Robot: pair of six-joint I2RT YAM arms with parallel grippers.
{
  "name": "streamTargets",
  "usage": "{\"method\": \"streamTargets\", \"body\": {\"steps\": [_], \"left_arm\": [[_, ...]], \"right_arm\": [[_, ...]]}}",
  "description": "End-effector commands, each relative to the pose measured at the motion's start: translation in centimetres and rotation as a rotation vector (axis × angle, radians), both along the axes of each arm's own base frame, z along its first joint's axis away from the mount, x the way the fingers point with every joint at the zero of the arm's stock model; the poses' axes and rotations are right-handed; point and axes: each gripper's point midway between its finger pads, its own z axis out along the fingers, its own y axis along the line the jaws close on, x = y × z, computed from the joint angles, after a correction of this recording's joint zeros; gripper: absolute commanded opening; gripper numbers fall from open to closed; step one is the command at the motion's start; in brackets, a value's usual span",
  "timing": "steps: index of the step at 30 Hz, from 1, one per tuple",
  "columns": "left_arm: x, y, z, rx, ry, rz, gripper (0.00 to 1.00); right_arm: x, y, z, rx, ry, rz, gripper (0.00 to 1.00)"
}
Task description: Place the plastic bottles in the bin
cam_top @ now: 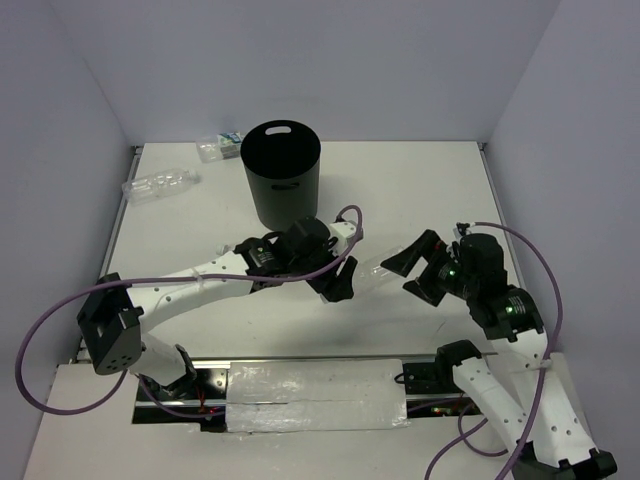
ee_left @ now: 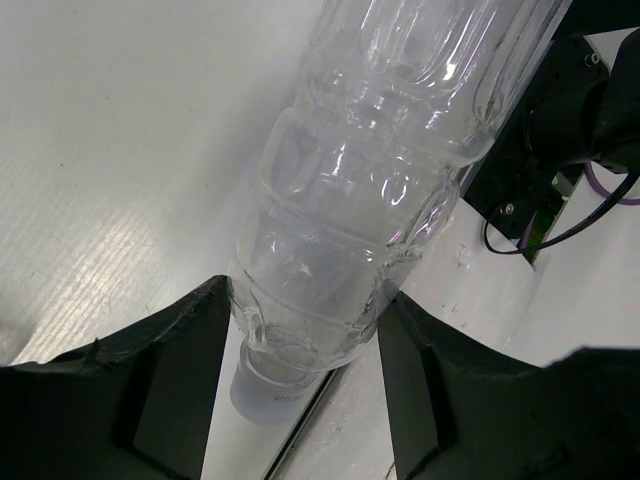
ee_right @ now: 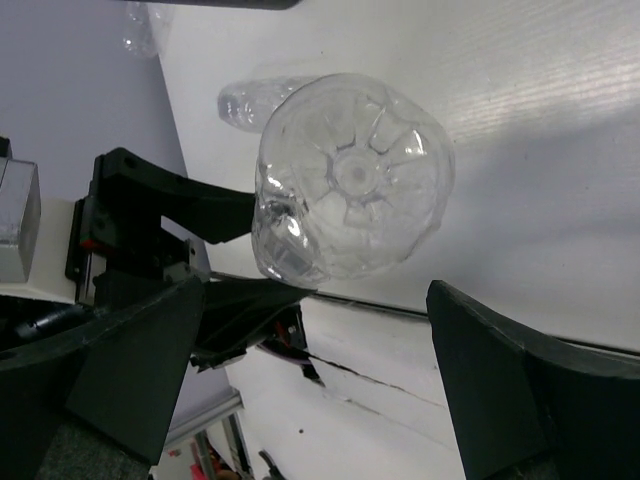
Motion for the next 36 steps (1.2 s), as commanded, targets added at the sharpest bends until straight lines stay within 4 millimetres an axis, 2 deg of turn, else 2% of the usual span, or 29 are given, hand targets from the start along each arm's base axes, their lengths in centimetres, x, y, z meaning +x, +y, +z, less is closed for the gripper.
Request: {"method": "streamTargets", "body": {"steps": [1, 10, 14, 18, 21, 27, 29, 30, 32, 33, 35, 36], "left_arm": [[0.4, -0.8, 2.9, -0.087, -0.021, -0.002, 0.36], [-0.2, -0.6, 2.9, -0.095, -0.012, -0.022, 0.37], [-0.2, -0.5, 2.8, -0.080, -0.011, -0.025, 0.37], [-0.2, -0.5, 2.9, -0.078, -0.013, -0.029, 0.39], [-0.2, -0.5, 3.0, -0.080, -0.015, -0.026, 0.40], [0.0, -0.3, 2.8, -0.070, -0.021, -0.017, 0.45], [-0.1, -0.3, 3.0, -0.075, -0.022, -0.015, 0.45], [-0.2, -0.3, 3.0, -0.078, -0.021, -0.017, 0.44], [-0.2, -0.1, 3.0, -0.079, -0.021, -0.013, 0.43], [-0.2, 0.0, 2.9, -0.074, -0.020, -0.011, 0.43], [-0.2, 0.1, 2.9, -0.070, -0.024, -0.007, 0.43], [-0.2, 0.2, 2.8, -0.066, -0.025, -0.005, 0.43]], "right_arm": [[1.6, 0.4, -0.1, 0.018, -0.037, -0.004, 1.00], [3.2, 0.2, -2.3, 0.002, -0.050, -0.042, 0.99], [3.5, 0.2, -2.7, 0.010, -0.058, -0.056, 0.84], [3.8, 0.1, -2.8, 0.002, -0.063, -0.057, 0.61], [4.0, -0.1, -2.8, -0.013, -0.068, -0.061, 0.48], [4.5, -0.2, -2.7, -0.029, -0.072, -0.066, 0.43], [4.6, -0.2, -2.6, -0.039, -0.077, -0.063, 0.43], [4.7, -0.2, -2.7, -0.042, -0.071, -0.063, 0.46], [4.8, -0.2, -2.7, -0.041, -0.071, -0.065, 0.60], [5.0, -0.2, -2.7, -0.041, -0.069, -0.071, 0.74], [5.3, -0.1, -2.6, -0.032, -0.074, -0.075, 0.85], [5.4, 0.0, -2.7, -0.024, -0.069, -0.078, 0.86]]}}
